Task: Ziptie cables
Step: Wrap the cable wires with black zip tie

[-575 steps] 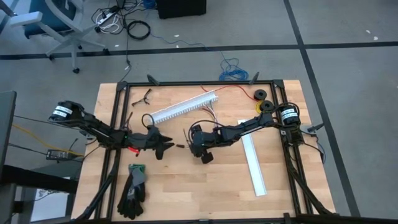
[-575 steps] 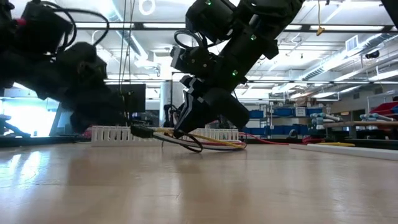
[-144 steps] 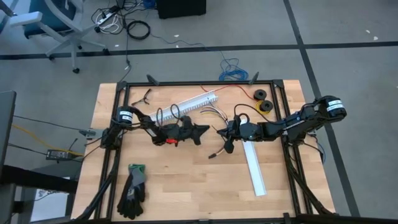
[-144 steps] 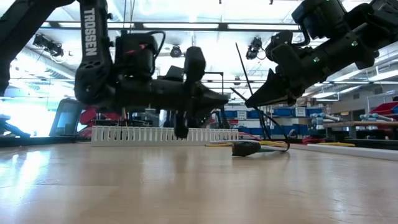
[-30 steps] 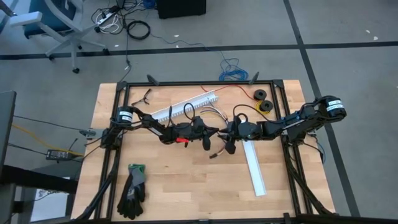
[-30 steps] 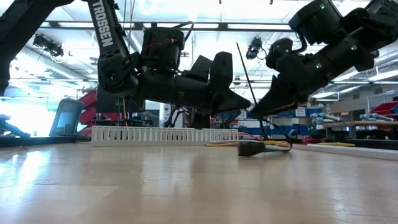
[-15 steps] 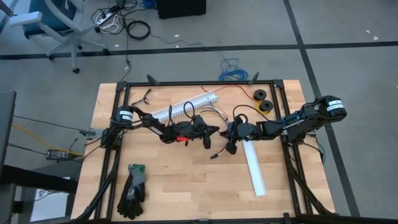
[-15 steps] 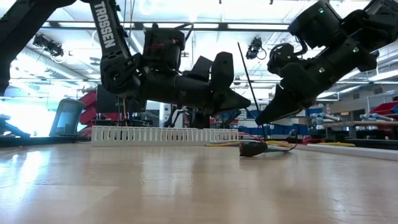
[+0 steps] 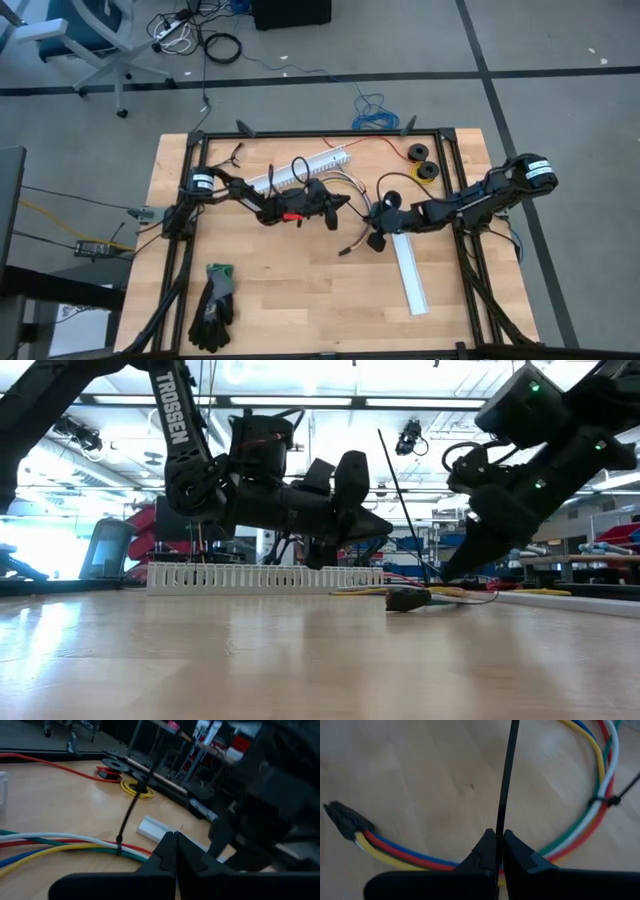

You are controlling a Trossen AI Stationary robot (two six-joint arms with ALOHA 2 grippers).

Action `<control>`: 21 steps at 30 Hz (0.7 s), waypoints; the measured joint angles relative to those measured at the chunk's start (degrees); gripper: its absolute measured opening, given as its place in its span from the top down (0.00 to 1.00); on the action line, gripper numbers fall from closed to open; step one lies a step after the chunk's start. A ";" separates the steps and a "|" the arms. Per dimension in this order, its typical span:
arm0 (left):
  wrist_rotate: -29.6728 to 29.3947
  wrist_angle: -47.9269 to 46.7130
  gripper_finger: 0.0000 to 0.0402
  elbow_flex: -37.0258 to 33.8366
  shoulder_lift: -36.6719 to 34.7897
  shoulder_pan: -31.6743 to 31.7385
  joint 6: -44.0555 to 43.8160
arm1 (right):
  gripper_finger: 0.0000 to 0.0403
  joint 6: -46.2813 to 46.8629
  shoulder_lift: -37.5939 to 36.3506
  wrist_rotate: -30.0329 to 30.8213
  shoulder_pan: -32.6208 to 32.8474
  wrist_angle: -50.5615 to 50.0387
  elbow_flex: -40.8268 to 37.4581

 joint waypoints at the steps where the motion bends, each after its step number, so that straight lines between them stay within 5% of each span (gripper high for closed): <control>1: 0.02 1.01 1.00 -0.42 0.00 0.31 -0.39 | 0.98 0.70 0.00 0.54 0.48 -0.65 -0.01; 21: -4.32 13.65 1.00 -9.44 -0.02 4.31 -9.25 | 0.99 14.68 0.00 6.76 7.40 -14.31 0.05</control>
